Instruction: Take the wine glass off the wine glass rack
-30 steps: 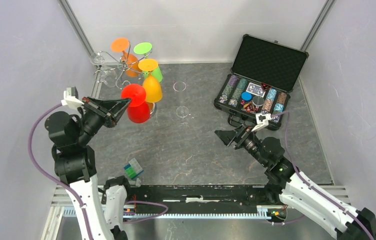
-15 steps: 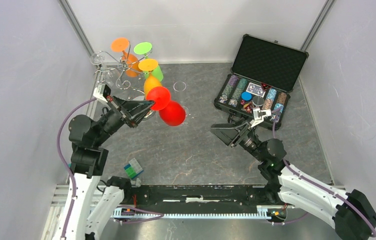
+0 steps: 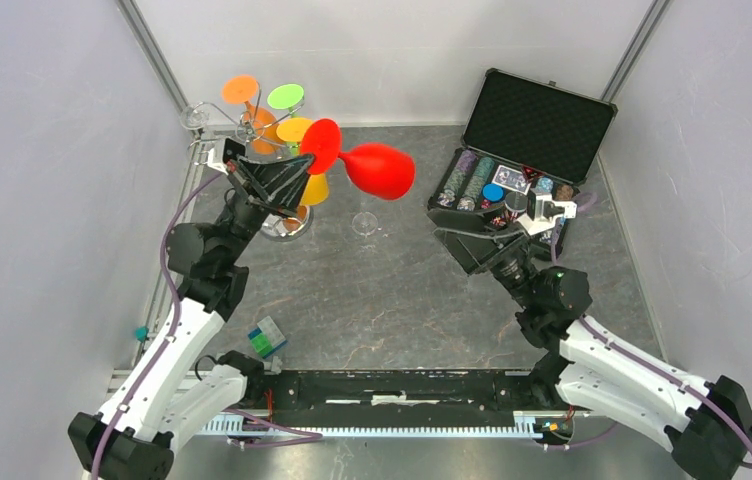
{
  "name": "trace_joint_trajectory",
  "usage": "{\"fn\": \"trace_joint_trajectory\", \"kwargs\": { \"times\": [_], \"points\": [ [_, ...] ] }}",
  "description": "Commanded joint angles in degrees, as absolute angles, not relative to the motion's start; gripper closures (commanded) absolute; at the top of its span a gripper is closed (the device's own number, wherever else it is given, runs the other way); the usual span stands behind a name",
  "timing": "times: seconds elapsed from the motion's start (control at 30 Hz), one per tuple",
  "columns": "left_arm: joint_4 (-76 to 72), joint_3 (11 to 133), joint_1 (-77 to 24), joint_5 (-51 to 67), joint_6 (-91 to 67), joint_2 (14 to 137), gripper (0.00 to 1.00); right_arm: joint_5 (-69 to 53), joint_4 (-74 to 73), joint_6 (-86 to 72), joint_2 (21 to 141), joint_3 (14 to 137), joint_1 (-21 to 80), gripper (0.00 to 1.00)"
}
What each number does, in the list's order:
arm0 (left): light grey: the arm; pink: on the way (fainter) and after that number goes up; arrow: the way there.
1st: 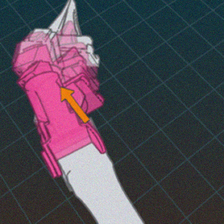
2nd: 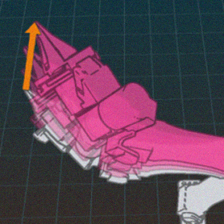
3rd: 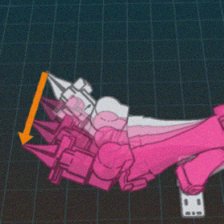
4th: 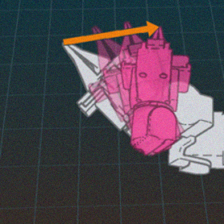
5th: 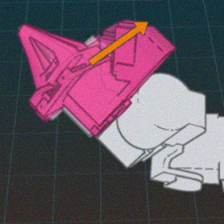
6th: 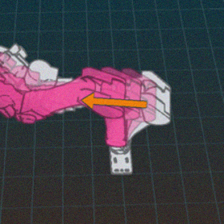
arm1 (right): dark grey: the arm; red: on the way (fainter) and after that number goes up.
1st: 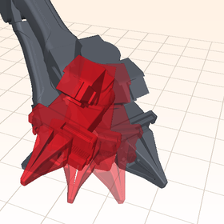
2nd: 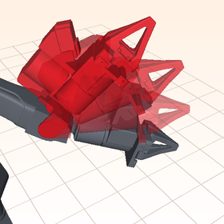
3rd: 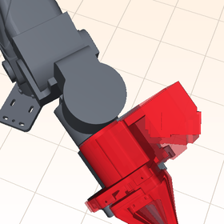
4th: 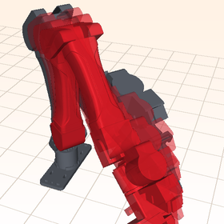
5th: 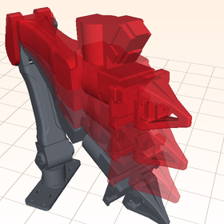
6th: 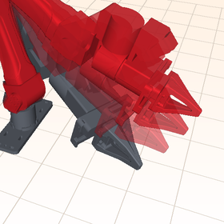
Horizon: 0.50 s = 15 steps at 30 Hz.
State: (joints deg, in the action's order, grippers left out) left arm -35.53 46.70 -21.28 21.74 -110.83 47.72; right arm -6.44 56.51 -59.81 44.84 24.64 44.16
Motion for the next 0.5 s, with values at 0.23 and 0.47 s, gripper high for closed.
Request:
{"fn": "trace_joint_trajectory", "kwargs": {
  "times": [0.23,0.47],
  "points": [
    [-45.2,51.3,-23.0,17.3,-119.6,45.7,0.98,-9.3,67.3,-53.7,56.6,39.5,44.5,0.08],
    [-50.5,46.9,-23.0,16.4,-125.6,45.4,0.98,-19.5,77.7,-61.5,67.0,47.2,44.6,0.15]
  ]
}}
